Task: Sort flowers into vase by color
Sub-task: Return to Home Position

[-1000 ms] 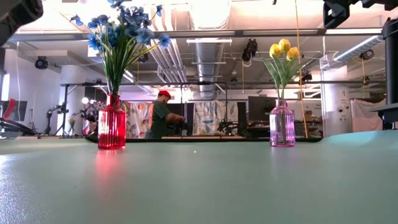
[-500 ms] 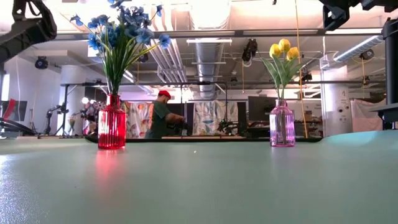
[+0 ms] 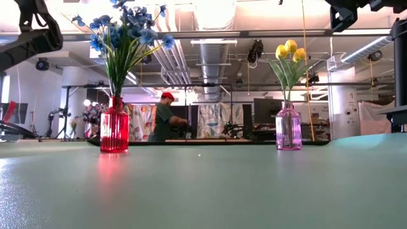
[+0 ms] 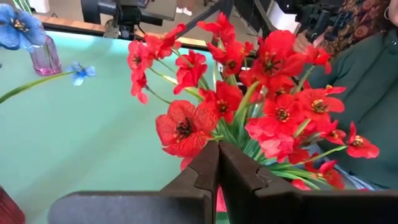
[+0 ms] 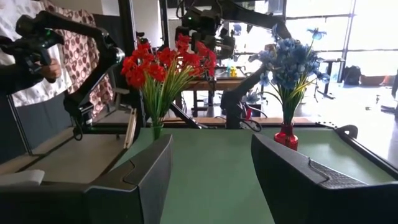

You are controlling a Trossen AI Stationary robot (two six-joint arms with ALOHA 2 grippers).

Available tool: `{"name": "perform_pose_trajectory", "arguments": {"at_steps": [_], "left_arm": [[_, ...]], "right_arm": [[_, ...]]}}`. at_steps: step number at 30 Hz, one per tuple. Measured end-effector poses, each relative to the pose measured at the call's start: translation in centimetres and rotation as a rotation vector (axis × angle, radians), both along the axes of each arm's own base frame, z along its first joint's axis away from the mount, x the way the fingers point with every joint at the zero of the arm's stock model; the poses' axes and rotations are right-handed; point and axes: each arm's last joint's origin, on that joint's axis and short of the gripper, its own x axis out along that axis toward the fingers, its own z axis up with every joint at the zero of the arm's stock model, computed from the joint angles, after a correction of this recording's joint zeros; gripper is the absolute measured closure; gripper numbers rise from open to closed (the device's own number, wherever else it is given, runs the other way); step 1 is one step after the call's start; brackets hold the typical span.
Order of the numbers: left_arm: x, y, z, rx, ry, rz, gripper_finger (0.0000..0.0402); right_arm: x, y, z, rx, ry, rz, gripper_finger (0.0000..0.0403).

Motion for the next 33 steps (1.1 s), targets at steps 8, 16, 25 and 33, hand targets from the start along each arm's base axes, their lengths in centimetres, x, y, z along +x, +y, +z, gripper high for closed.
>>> {"name": "perform_pose_trajectory", "arguments": {"at_steps": [8, 16, 25, 33], "left_arm": [[0.1, 1.1, 0.3, -0.046, 0.002, 0.0, 0.0402], [0.1, 2.6, 1.3, -0.076, -0.01, -0.02, 0.0401], [0.2, 3.3, 1.0, -0.02, -0.021, -0.025, 0.0402], [0.3, 3.6, 1.1, -0.008, -0.118, 0.046, 0.0402]], "right_arm": [[0.0, 0.0, -0.2, -0.004, 0.009, 0.0, 0.0193], [0.1, 0.0, -0.3, -0.004, 0.012, 0.0, 0.0193], [0.0, 0.0, -0.3, -0.005, 0.013, 0.0, 0.0193], [0.1, 0.0, -0.8, -0.009, 0.024, -0.004, 0.0193]]}}
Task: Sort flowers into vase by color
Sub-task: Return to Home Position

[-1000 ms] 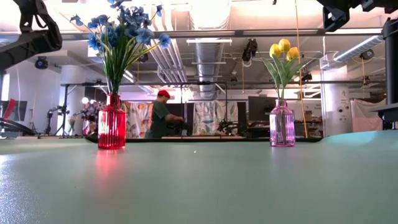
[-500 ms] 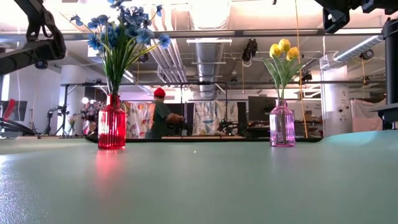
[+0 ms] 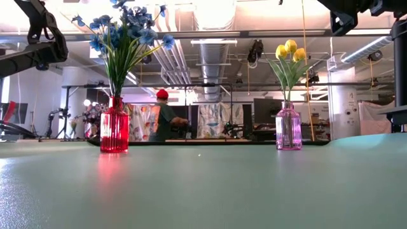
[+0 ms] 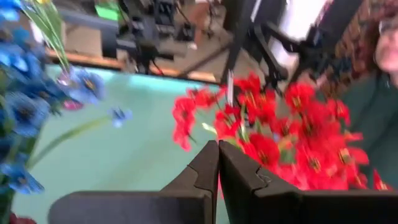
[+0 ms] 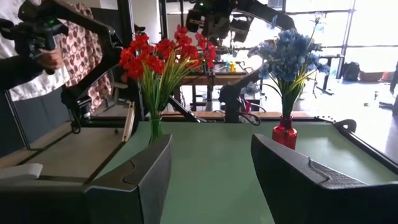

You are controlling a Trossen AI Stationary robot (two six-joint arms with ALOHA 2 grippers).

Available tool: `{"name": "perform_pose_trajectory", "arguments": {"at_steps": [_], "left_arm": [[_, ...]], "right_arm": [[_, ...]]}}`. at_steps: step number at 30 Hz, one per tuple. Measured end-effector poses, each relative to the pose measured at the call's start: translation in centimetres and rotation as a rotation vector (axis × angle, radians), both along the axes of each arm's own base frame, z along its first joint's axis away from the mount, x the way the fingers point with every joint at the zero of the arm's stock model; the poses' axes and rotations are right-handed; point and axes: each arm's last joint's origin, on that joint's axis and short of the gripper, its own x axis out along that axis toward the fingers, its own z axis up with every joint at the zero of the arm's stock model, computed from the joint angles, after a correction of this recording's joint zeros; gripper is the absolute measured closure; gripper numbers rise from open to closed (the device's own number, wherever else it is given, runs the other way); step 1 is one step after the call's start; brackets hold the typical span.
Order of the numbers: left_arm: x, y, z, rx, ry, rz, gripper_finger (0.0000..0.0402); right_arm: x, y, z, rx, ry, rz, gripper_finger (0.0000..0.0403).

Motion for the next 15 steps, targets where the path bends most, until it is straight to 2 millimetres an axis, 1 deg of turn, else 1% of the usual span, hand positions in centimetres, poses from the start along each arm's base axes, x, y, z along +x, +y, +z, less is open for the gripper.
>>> {"name": "perform_pose_trajectory", "arguments": {"at_steps": [3, 6, 13, 15], "left_arm": [[0.1, 0.1, 0.1, -0.001, -0.066, 0.049, 0.0402], [0.1, -0.2, -0.4, 0.028, -0.115, 0.081, 0.0402], [0.1, -1.1, -3.4, 0.073, -0.156, 0.121, 0.0402], [0.1, -1.2, -3.9, 0.076, -0.16, 0.125, 0.0402]], "right_arm": [[0.0, 0.0, -0.1, 0.008, 0.0, 0.0, 0.0193], [0.0, 0.0, -0.2, 0.008, 0.002, 0.0, 0.0193], [0.0, 0.0, -0.2, 0.007, 0.003, 0.0, 0.0193], [0.0, 0.0, -0.2, 0.007, 0.003, 0.0, 0.0193]]}}
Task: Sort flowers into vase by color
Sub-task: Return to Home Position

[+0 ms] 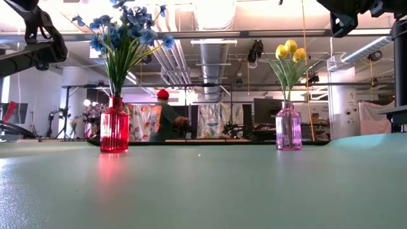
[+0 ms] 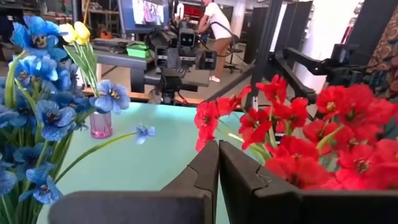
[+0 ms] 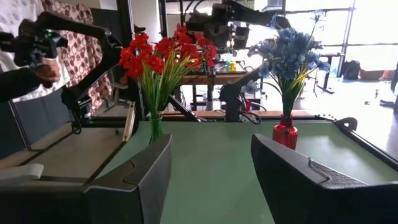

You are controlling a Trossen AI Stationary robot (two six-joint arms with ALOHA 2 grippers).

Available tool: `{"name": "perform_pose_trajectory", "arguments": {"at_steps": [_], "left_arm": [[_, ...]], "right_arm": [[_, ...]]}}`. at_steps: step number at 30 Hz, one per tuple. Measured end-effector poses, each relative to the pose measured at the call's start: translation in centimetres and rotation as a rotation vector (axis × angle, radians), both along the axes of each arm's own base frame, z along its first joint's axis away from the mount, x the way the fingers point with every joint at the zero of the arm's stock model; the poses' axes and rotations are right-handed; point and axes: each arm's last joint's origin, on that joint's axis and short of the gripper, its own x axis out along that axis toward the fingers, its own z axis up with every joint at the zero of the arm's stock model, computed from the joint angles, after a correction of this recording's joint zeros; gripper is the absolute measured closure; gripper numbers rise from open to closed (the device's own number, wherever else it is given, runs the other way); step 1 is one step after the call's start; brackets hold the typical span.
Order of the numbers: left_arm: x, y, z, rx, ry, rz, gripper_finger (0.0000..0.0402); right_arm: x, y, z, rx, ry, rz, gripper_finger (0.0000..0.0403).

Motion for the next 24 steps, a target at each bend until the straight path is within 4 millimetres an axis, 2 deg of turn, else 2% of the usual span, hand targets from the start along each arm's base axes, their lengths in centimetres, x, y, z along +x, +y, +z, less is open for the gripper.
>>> {"name": "perform_pose_trajectory", "arguments": {"at_steps": [24], "left_arm": [[0.0, -0.7, -5.8, 0.01, -0.046, 0.045, 0.0402]], "right_arm": [[0.0, 0.0, 0.0, 0.017, -0.003, 0.001, 0.0193]]}}
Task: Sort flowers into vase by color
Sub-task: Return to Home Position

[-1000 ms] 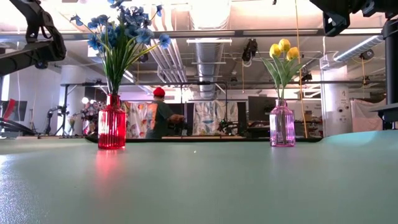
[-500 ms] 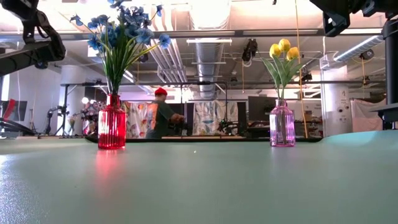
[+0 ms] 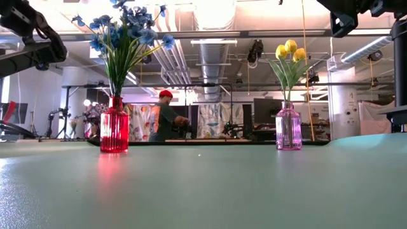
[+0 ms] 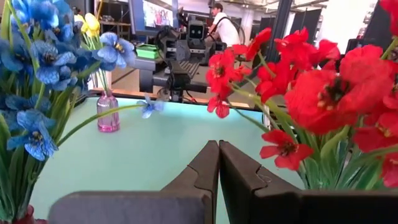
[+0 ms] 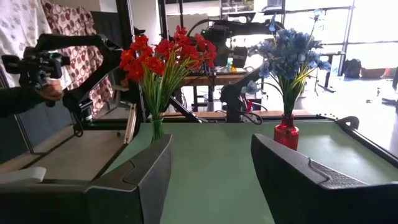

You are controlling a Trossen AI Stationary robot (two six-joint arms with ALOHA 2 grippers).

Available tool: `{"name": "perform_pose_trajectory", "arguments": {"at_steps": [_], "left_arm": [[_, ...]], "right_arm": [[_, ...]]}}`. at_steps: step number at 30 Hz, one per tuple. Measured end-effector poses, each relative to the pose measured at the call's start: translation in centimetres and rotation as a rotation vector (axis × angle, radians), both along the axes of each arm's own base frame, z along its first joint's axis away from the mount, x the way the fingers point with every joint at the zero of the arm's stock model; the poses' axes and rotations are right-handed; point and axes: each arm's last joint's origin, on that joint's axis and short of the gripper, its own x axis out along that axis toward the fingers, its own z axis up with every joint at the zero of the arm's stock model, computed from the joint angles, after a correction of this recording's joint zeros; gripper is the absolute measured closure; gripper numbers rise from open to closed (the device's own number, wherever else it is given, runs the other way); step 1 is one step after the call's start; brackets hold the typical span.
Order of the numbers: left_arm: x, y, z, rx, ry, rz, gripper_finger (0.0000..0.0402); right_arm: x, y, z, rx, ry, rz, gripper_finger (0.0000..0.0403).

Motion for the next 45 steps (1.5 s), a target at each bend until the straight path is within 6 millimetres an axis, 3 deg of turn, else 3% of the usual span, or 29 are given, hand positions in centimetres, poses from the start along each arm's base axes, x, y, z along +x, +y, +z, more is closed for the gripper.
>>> {"name": "perform_pose_trajectory", "arguments": {"at_steps": [15, 32, 45], "left_arm": [[0.1, 0.1, -3.0, -0.055, -0.057, 0.023, 0.0402], [0.1, -1.7, -2.7, -0.122, -0.058, 0.038, 0.0402], [1.6, -1.7, -3.0, -0.084, 0.007, 0.204, 0.0402]], "right_arm": [[0.0, 0.0, 0.0, 0.015, 0.001, 0.001, 0.0193], [0.0, 0.0, 0.1, 0.025, -0.002, 0.001, 0.0193], [0.0, 0.0, 0.0, 0.032, 0.0, 0.002, 0.0193]]}}
